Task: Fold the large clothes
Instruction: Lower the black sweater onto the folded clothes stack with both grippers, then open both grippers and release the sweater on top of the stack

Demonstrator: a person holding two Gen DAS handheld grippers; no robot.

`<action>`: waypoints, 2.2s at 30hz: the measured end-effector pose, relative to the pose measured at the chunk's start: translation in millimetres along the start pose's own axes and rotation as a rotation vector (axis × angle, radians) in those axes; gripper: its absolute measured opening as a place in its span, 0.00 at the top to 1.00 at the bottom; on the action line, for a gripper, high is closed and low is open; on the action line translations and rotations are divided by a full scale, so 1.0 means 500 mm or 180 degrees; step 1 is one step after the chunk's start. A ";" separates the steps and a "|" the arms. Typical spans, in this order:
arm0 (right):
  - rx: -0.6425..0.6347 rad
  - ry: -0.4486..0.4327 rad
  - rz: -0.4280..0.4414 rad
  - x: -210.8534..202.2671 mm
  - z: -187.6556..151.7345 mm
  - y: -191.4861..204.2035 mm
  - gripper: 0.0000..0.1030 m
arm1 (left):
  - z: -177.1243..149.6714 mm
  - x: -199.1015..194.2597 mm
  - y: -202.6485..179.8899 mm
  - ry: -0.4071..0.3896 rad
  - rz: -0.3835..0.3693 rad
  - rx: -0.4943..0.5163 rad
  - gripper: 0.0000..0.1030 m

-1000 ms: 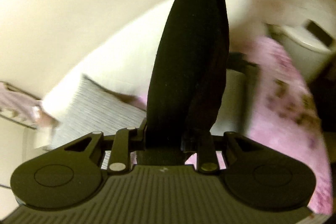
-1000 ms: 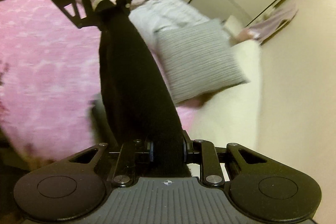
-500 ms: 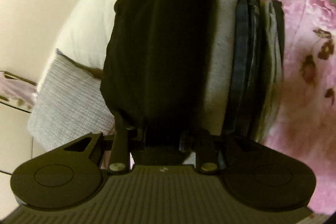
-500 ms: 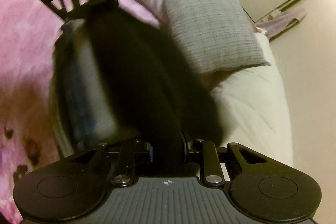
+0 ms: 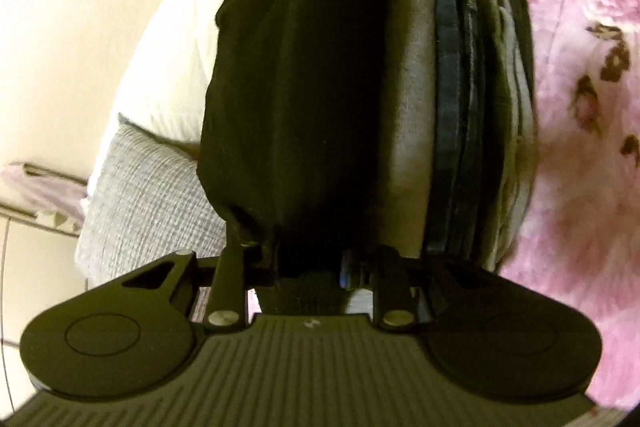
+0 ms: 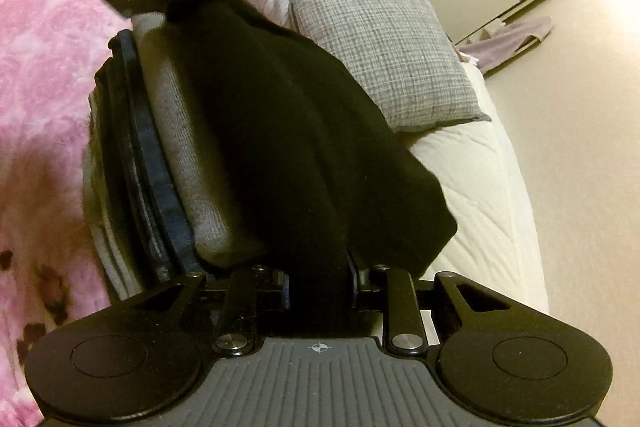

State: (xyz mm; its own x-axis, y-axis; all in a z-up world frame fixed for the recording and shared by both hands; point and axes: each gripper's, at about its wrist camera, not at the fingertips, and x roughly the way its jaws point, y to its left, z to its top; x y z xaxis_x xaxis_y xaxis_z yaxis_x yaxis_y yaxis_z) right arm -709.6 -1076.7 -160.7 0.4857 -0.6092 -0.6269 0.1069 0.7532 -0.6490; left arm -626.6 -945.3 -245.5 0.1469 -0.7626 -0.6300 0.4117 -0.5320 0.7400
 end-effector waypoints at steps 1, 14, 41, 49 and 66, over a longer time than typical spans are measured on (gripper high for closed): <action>-0.0006 0.0004 0.0002 0.004 -0.002 0.005 0.76 | 0.001 0.000 -0.002 0.0004 0.0045 -0.0027 0.80; 0.0067 0.0194 -0.0004 0.012 -0.023 0.014 0.70 | -0.009 -0.017 -0.008 0.0044 0.0026 -0.0424 0.79; 0.1627 -0.0046 0.0330 -0.100 0.078 -0.144 0.70 | -0.019 -0.088 0.194 0.0132 -0.0287 -0.2095 0.67; 0.2139 0.0143 0.0739 0.004 0.054 -0.131 0.70 | -0.034 -0.015 0.128 0.0464 -0.0668 -0.2252 0.68; 0.2191 0.0174 0.0774 -0.001 0.047 -0.127 0.70 | -0.036 -0.012 0.147 0.0718 -0.0655 -0.2574 0.69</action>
State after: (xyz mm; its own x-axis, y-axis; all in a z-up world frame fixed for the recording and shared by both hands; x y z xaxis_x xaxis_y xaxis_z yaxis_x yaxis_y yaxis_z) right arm -696.3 -1118.5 -109.1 0.5230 -0.4028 -0.7511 0.5314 0.8431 -0.0822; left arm -581.3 -973.3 -191.8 0.1388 -0.5430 -0.8282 0.9508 -0.1609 0.2649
